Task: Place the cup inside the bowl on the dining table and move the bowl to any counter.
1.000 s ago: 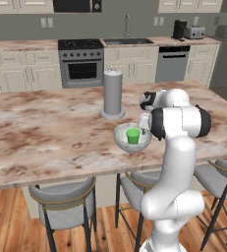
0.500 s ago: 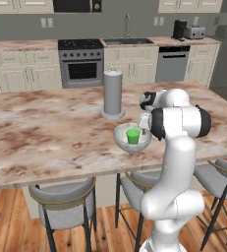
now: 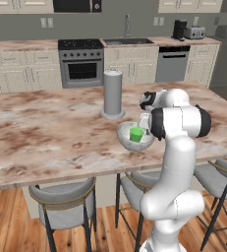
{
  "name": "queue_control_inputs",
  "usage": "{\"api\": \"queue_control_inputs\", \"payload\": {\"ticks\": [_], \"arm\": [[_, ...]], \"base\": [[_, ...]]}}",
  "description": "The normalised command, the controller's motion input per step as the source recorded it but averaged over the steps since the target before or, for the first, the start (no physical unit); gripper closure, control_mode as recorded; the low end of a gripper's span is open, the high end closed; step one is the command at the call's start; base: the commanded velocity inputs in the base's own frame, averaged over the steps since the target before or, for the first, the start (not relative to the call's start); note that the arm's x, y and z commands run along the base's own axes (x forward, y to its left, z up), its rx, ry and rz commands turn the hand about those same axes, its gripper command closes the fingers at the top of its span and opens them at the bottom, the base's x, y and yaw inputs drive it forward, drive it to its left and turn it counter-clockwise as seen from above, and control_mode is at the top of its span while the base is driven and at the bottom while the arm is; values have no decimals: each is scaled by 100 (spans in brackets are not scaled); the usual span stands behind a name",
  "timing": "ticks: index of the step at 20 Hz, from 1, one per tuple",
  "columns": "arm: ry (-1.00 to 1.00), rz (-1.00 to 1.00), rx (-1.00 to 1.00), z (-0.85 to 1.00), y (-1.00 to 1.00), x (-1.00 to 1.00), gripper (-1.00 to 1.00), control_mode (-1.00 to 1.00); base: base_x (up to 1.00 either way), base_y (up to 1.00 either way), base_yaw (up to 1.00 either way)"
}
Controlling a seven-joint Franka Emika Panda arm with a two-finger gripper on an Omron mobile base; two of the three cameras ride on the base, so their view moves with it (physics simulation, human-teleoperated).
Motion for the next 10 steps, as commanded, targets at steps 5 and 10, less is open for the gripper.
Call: {"api": "queue_control_inputs", "payload": {"ticks": [5,10], "arm": [[0,0,0,0,4,0,100,-100],[0,0,0,7,0,-1,100,-100]], "base": [[0,0,0],[0,0,0]]}}
